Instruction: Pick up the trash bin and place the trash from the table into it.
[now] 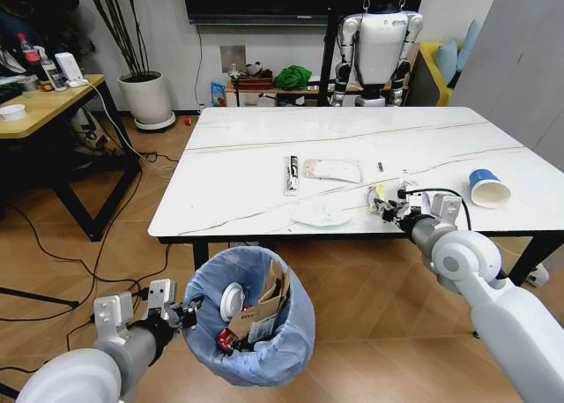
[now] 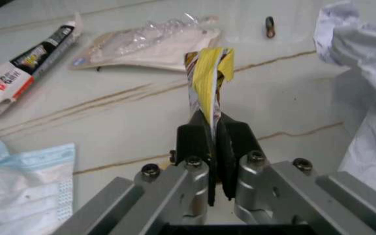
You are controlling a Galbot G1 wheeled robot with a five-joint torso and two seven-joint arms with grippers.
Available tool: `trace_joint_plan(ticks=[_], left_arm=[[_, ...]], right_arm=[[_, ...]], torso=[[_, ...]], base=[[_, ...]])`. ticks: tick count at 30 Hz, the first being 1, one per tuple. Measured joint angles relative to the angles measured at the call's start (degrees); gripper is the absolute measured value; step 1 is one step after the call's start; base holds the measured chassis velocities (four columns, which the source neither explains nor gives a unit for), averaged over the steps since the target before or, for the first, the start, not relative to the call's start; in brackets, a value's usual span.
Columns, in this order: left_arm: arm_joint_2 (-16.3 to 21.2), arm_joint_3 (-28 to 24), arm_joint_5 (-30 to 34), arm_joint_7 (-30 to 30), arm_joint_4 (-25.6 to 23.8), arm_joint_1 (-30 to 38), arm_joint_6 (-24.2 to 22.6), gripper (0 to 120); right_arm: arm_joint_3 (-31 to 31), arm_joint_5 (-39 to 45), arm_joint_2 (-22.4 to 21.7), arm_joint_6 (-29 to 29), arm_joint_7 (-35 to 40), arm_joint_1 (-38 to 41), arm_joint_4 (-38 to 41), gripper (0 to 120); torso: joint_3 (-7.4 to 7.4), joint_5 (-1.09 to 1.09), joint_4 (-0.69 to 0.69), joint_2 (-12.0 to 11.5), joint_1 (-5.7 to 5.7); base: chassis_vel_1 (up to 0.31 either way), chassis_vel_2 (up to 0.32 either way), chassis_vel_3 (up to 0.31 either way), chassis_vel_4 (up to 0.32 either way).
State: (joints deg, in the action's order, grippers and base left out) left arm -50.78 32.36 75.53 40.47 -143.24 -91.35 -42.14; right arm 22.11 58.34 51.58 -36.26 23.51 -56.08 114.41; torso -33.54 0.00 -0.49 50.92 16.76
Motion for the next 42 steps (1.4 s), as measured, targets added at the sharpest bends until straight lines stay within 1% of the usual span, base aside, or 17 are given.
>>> trace_joint_plan(ticks=[1,2,8,9,10,14,15,18,19,22,27,33,36,42], left_arm=[[0.0,0.0,0.0,0.0,0.0,0.0,0.0,0],[0.02,-0.01,0.03,0.0,0.0,0.05,0.0,0],[0.1,-0.15,0.13,0.11,0.0,0.27,0.0,0],[0.17,-0.24,0.13,0.22,0.0,0.32,0.0,0],[0.17,-0.24,0.13,0.22,0.0,0.32,0.0,0],[0.68,-0.75,0.13,0.85,0.1,0.83,0.0,0],[0.68,-0.75,0.13,0.85,0.1,0.83,0.0,0],[1.09,-1.09,0.17,1.84,0.59,1.01,0.0,0],[1.09,-1.09,0.17,1.84,0.59,1.01,0.0,0],[1.81,-1.83,0.47,2.84,0.81,1.42,0.0,0],[2.34,-3.62,0.28,3.56,2.23,2.32,0.0,0],[2.63,-6.35,-0.02,3.73,3.37,3.7,0.0,0],[1.94,-8.8,-0.7,3.78,4.33,4.95,0.0,0],[1.22,-10.7,-1.11,4.24,4.71,5.9,0.0,0]], right_arm=[[0.0,0.0,0.0,0.0,0.0,0.0,0.0,4],[0.25,0.05,-0.08,0.08,0.0,-0.09,0.68,0],[1.33,1.86,-0.87,0.69,-0.34,-0.96,6.52,0],[1.48,3.16,-1.43,0.75,-1.12,-1.43,9.84,0],[1.48,3.16,-1.43,0.75,-1.12,-1.43,9.84,0],[1.27,8.58,-2.72,0.73,-4.43,-2.54,17.21,0],[1.27,8.58,-2.72,0.73,-4.43,-2.54,17.21,0],[0.73,12.34,-3.99,0.47,-8.47,-3.42,22.1,0],[0.73,12.34,-3.99,0.47,-8.47,-3.42,22.1,0],[0.09,14.74,-5.76,0.03,-11.52,-4.65,27.2,0],[-1.52,12.63,-7.16,-0.64,-15.25,-5.29,29.33,0],[-4.17,12.17,-8.03,-0.73,-16.0,-4.6,29.34,0],[-5.23,10.85,-8.91,-0.79,-16.89,-5.35,29.22,0],[-7.94,7.5,-9.02,-0.76,-18.04,-5.74,29.02,0]], torso=[[0.0,0.0,0.0,0.0,0.0],[0.0,-0.01,0.0,0.0,0.0],[0.0,-0.02,0.0,0.0,0.0],[0.0,-0.01,0.0,0.0,0.0],[0.0,-0.01,0.0,0.0,0.0],[0.01,-0.01,0.0,0.0,0.0],[0.01,-0.01,0.0,0.0,0.0],[0.01,-0.01,0.0,0.0,0.0],[0.01,-0.01,0.0,0.0,0.0],[0.01,-0.01,-0.01,0.0,0.0],[0.01,-0.01,-0.01,0.0,0.0],[0.01,-0.01,0.0,0.0,0.0],[0.01,-0.01,0.0,0.0,0.0],[0.0,-0.01,-0.02,0.0,0.0]], base=[[0.0,0.0,0.0,0.0],[0.0,0.0,0.0,0.0],[0.0,0.0,0.0,0.0],[0.0,0.0,0.0,0.0],[0.0,0.0,0.0,0.0],[0.0,0.0,0.0,0.0],[0.0,0.0,0.0,0.0],[0.0,0.0,0.0,0.0],[0.0,0.0,0.0,0.0],[0.0,0.0,0.0,0.0],[0.0,0.0,0.0,0.0],[0.0,0.0,0.0,0.0],[0.0,0.0,0.0,0.0],[0.0,0.0,0.0,0.0]])
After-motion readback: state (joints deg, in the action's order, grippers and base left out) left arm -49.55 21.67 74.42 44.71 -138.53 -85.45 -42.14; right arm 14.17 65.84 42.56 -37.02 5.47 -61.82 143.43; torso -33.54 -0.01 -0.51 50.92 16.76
